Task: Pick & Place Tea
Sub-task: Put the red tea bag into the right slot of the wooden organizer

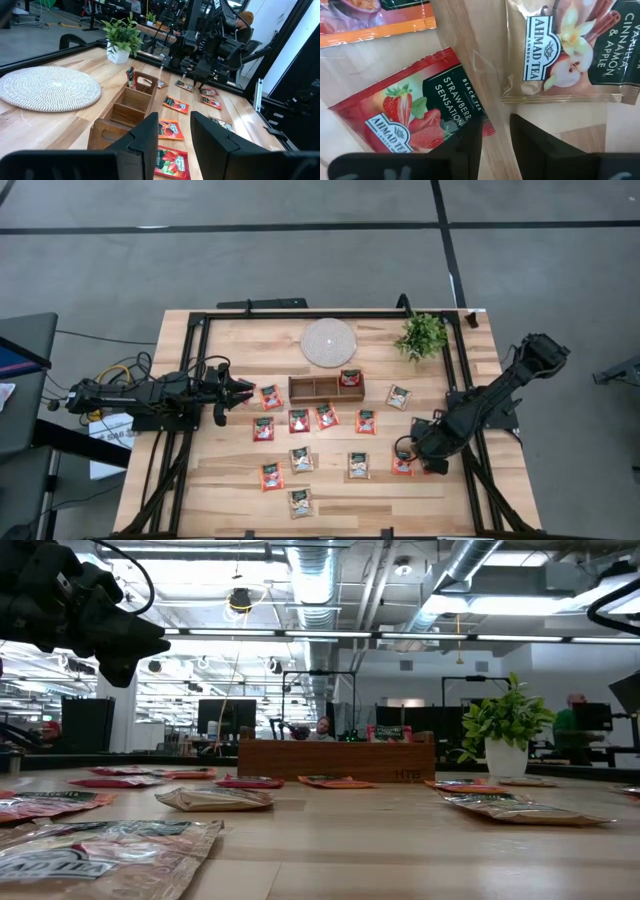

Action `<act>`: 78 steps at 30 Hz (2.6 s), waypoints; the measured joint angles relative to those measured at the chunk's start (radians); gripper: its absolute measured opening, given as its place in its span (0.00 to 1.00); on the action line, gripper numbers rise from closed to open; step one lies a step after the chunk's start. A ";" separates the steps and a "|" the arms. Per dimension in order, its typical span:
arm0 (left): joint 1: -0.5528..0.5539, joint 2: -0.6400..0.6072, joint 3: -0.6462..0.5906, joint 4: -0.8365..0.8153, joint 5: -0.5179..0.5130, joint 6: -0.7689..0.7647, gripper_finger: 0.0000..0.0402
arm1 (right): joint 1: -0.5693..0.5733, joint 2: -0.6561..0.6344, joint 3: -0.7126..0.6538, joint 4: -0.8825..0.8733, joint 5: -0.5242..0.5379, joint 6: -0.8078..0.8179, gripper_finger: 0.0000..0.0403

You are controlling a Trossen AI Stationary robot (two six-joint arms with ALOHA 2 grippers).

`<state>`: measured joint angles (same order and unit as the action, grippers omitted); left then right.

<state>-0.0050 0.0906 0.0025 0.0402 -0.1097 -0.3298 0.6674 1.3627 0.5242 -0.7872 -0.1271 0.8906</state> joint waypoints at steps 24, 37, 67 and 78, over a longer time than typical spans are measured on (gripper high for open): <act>0.000 0.000 0.000 -0.001 0.000 0.007 0.26 | 0.089 -0.017 -0.005 0.004 0.051 0.209 0.23; 0.000 0.000 0.000 -0.001 0.000 0.018 0.26 | 0.088 -0.017 -0.005 0.013 -0.014 0.212 0.17; 0.000 0.000 0.000 -0.001 0.000 0.057 0.26 | 0.055 -0.015 -0.011 0.006 -0.126 0.317 0.00; 0.000 0.000 0.000 -0.001 0.000 0.056 0.26 | 0.056 -0.139 -0.016 -0.049 -0.158 0.316 0.00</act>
<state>-0.0051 0.0909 0.0025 0.0395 -0.1097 -0.2737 0.7231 1.2237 0.5083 -0.8357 -0.2855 1.2068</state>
